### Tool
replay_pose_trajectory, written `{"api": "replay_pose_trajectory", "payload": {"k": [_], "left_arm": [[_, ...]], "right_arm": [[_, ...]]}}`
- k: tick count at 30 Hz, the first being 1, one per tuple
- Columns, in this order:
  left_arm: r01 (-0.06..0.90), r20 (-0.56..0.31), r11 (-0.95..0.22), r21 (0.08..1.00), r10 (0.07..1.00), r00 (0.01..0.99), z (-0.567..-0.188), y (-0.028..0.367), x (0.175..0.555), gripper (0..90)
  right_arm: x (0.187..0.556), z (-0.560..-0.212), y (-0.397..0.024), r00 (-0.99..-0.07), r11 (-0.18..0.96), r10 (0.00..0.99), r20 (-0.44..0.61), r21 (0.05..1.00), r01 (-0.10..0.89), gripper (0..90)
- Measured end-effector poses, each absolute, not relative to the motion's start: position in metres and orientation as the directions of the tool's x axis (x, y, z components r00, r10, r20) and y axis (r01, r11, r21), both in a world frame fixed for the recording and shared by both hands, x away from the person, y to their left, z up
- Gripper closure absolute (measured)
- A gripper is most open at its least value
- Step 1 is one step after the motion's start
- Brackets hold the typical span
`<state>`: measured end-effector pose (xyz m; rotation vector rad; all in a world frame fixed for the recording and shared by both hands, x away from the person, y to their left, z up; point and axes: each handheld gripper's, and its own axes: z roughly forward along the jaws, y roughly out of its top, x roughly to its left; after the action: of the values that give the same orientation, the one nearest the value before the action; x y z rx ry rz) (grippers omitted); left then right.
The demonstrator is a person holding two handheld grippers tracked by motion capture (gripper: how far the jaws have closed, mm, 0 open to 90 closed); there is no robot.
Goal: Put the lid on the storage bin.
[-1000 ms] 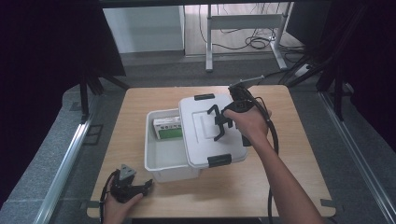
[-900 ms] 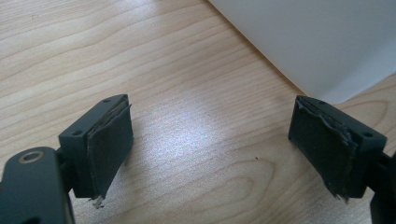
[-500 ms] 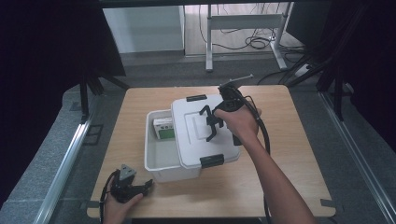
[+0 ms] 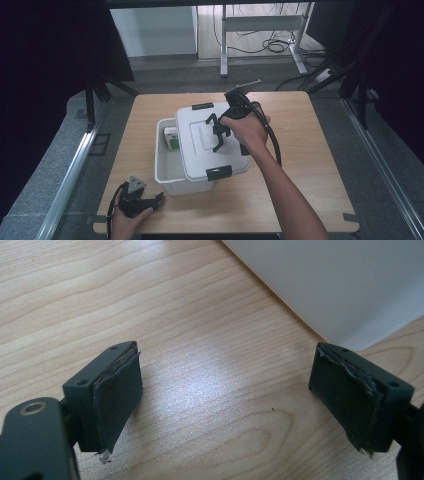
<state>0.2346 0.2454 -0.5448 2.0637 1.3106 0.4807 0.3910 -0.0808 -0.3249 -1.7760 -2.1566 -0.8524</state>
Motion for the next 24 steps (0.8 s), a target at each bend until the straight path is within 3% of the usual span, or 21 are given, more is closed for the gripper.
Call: {"api": "replay_pose_trajectory", "payload": {"k": [24], "left_arm": [[0.664,-0.031,-0.302,0.684,0.897,0.44,-0.545,0.245,0.235,13.7]], "right_arm": [[0.396,-0.334,-0.049,-0.237,0.112,0.824,0.515,0.262,0.959,84.4]]}}
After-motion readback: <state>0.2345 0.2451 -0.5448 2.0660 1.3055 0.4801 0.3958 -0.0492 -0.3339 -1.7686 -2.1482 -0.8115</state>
